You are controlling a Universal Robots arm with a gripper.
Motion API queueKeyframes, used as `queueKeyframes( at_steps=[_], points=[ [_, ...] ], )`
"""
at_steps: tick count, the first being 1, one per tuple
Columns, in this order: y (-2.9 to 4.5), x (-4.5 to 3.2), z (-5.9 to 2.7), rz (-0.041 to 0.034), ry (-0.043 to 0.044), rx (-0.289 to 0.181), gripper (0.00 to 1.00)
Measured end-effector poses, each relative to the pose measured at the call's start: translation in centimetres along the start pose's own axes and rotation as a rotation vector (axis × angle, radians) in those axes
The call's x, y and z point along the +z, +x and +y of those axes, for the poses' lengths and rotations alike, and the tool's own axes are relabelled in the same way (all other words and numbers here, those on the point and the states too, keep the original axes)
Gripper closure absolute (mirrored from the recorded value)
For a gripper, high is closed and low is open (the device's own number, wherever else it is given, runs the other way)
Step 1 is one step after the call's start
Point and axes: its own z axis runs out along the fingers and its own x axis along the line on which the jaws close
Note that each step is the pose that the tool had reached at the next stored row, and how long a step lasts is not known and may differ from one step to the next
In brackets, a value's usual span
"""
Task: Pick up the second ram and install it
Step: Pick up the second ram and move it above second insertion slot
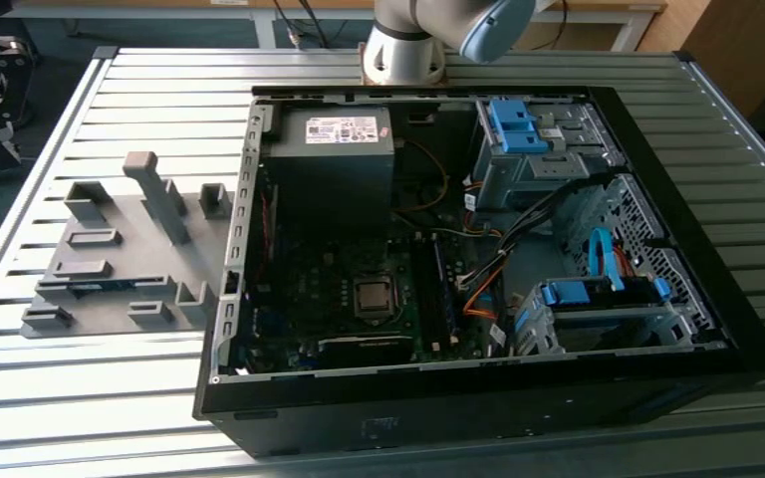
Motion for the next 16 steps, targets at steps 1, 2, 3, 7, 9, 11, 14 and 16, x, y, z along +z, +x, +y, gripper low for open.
queueKeyframes(
  at_steps=[1, 2, 3, 7, 9, 11, 14, 16],
  points=[
    [0.00, 0.00, 0.00, 0.0000, 0.0000, 0.000, 0.89],
    [0.00, 0.00, 0.00, 0.0000, 0.0000, 0.000, 0.89],
    [0.00, 0.00, 0.00, 0.0001, 0.0000, -0.001, 0.89],
    [0.00, 0.00, 0.00, 0.0013, -0.0007, -0.032, 0.89],
    [0.00, 0.00, 0.00, 0.0023, -0.0012, -0.060, 0.89],
    [0.00, 0.00, 0.00, 0.0036, -0.0018, -0.090, 0.89],
    [0.00, 0.00, 0.00, 0.0053, -0.0027, -0.133, 0.89],
    [0.00, 0.00, 0.00, 0.0065, -0.0032, -0.162, 0.89]
  ],
)
